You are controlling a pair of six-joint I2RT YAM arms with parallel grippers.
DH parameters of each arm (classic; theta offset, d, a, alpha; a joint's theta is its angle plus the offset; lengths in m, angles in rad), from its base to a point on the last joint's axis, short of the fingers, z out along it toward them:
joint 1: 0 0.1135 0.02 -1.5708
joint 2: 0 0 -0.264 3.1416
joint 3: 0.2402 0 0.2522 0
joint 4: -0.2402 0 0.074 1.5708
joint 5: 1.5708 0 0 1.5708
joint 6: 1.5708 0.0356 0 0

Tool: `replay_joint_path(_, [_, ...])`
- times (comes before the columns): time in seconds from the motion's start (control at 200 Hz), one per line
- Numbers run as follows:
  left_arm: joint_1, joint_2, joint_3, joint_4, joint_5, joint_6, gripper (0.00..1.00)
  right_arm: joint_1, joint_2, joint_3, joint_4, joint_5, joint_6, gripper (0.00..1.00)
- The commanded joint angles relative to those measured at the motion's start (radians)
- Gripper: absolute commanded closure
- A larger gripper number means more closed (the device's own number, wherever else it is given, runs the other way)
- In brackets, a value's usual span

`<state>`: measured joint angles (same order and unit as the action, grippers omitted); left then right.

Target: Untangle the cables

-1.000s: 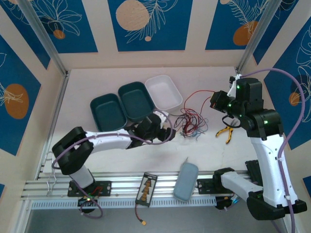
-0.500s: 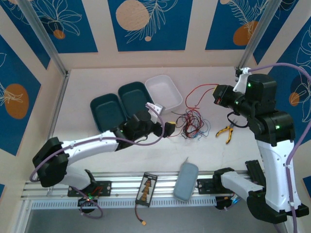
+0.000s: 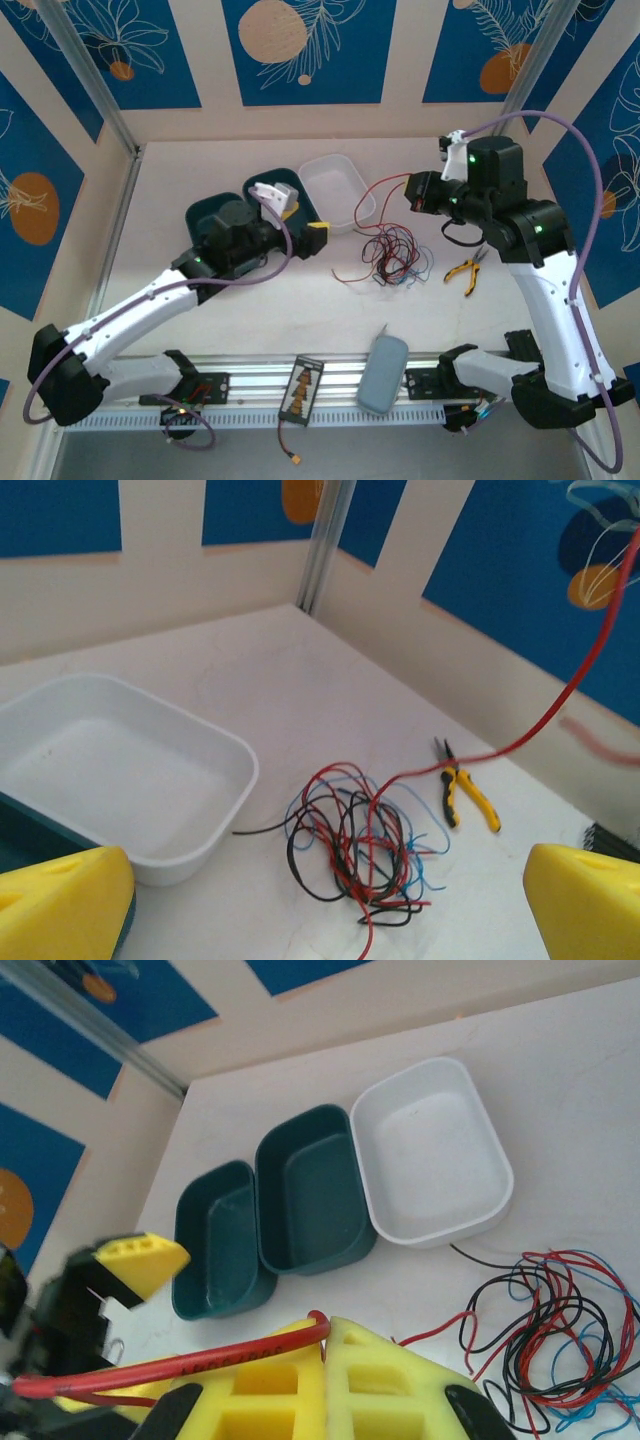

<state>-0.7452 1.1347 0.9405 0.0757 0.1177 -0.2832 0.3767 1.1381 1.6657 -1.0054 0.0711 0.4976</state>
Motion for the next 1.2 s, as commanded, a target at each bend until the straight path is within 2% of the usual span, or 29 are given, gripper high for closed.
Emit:
replay_joint_path(0.0, [0.036,-0.028,0.080,-0.063,0.122,-0.037,0.00,0.041,0.014,-0.009,0.020,0.012,-0.055,1.00])
replay_joint_path(0.155, [0.047,0.009,0.169,-0.058,0.245,-0.069,0.03,0.095,0.047,-0.014,0.019,0.036,-0.083,1.00])
replay_joint_path(0.33, [0.047,0.098,0.287,-0.048,0.438,-0.075,0.22,0.130,0.081,-0.011,0.006,0.037,-0.100,1.00])
replay_joint_path(0.425, [0.045,0.134,0.324,-0.018,0.537,-0.088,0.26,0.140,0.099,-0.006,-0.007,0.042,-0.106,1.00])
replay_joint_path(0.52, [0.041,0.165,0.360,-0.034,0.582,-0.080,0.30,0.145,0.113,-0.001,-0.013,0.042,-0.109,1.00])
replay_joint_path(0.675, [0.026,0.229,0.421,-0.118,0.597,-0.043,0.41,0.157,0.138,0.017,-0.016,0.035,-0.120,1.00])
replay_joint_path(0.865, [0.017,0.279,0.464,-0.190,0.554,0.000,0.73,0.171,0.156,0.024,-0.024,0.033,-0.125,1.00])
replay_joint_path(0.975, [0.018,0.287,0.479,-0.235,0.515,0.032,0.85,0.173,0.152,0.020,-0.026,0.029,-0.128,1.00])
replay_joint_path(1.035, [0.017,0.292,0.484,-0.240,0.508,0.041,1.00,0.176,0.147,0.016,-0.024,0.030,-0.129,1.00])
replay_joint_path(1.196, [0.017,0.297,0.489,-0.219,0.480,0.039,1.00,0.176,0.134,-0.002,-0.022,0.046,-0.131,1.00])
